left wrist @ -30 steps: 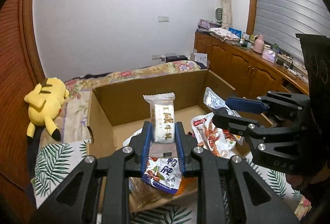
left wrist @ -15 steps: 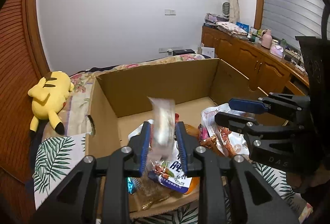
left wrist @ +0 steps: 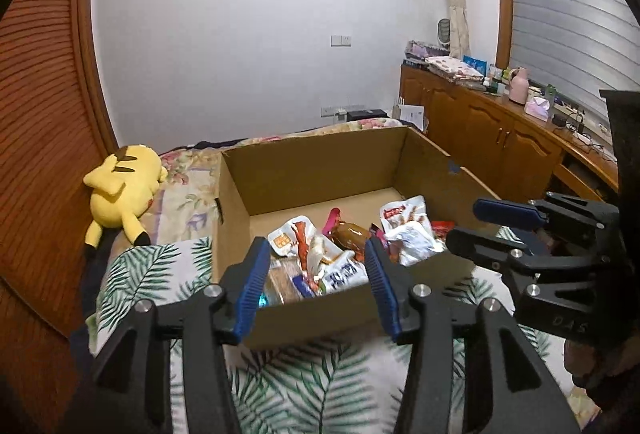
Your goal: Organize snacks
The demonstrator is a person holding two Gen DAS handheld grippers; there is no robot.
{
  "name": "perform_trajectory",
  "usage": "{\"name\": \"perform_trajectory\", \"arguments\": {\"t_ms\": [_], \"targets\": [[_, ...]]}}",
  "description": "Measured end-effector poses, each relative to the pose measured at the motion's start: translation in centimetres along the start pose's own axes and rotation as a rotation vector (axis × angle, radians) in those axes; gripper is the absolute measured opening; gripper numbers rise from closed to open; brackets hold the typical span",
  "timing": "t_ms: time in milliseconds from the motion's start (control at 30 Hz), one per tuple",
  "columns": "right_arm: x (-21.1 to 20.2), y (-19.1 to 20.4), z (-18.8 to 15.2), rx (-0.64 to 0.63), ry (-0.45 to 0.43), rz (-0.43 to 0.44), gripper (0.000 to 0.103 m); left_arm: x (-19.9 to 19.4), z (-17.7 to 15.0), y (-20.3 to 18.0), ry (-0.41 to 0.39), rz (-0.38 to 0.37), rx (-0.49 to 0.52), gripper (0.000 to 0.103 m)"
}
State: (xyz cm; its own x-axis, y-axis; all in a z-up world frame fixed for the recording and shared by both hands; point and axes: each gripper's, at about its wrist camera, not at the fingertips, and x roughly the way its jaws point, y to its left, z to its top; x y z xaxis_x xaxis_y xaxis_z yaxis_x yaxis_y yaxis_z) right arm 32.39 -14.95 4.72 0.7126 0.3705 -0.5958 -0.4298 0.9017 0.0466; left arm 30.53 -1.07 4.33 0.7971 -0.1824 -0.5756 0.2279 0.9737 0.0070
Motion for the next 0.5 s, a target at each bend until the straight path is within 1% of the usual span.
{"name": "perform_trajectory", "arguments": {"t_ms": [167,233,267,367,433,467,500], "targets": [[-4.3,1.2,-1.7,0.020,-0.036,-0.016,0.048,-4.4,-1.7,-0.7,-0.031,0.033,0.005,0.051],[-6.0,1.7,-2.4,0.030,-0.051,-0.025,0.050,-5.9,-2.4,-1.0,-0.043,0.044,0.010,0.052],[-6.7,1.9,-2.8,0.033,-0.057,-0.028,0.051,-6.8,-2.8,-1.2,-0.051,0.049,0.014,0.055],[-8.5,2.7,-3.7,0.039,-0.077,-0.045,0.055,-9.0,-3.8,-1.5,-0.082,0.072,0.017,0.060],[-9.5,3.2,-4.3,0.052,-0.091,-0.054,0.058,-10.3,-4.5,-1.7,-0.096,0.066,0.012,0.064],[-9.9,3.2,-4.7,0.057,-0.096,-0.057,0.059,-11.0,-4.8,-1.7,-0.105,0.065,0.008,0.072],[-10.5,3.3,-5.1,0.063,-0.102,-0.061,0.062,-11.7,-5.2,-1.8,-0.115,0.064,0.005,0.072]]}}
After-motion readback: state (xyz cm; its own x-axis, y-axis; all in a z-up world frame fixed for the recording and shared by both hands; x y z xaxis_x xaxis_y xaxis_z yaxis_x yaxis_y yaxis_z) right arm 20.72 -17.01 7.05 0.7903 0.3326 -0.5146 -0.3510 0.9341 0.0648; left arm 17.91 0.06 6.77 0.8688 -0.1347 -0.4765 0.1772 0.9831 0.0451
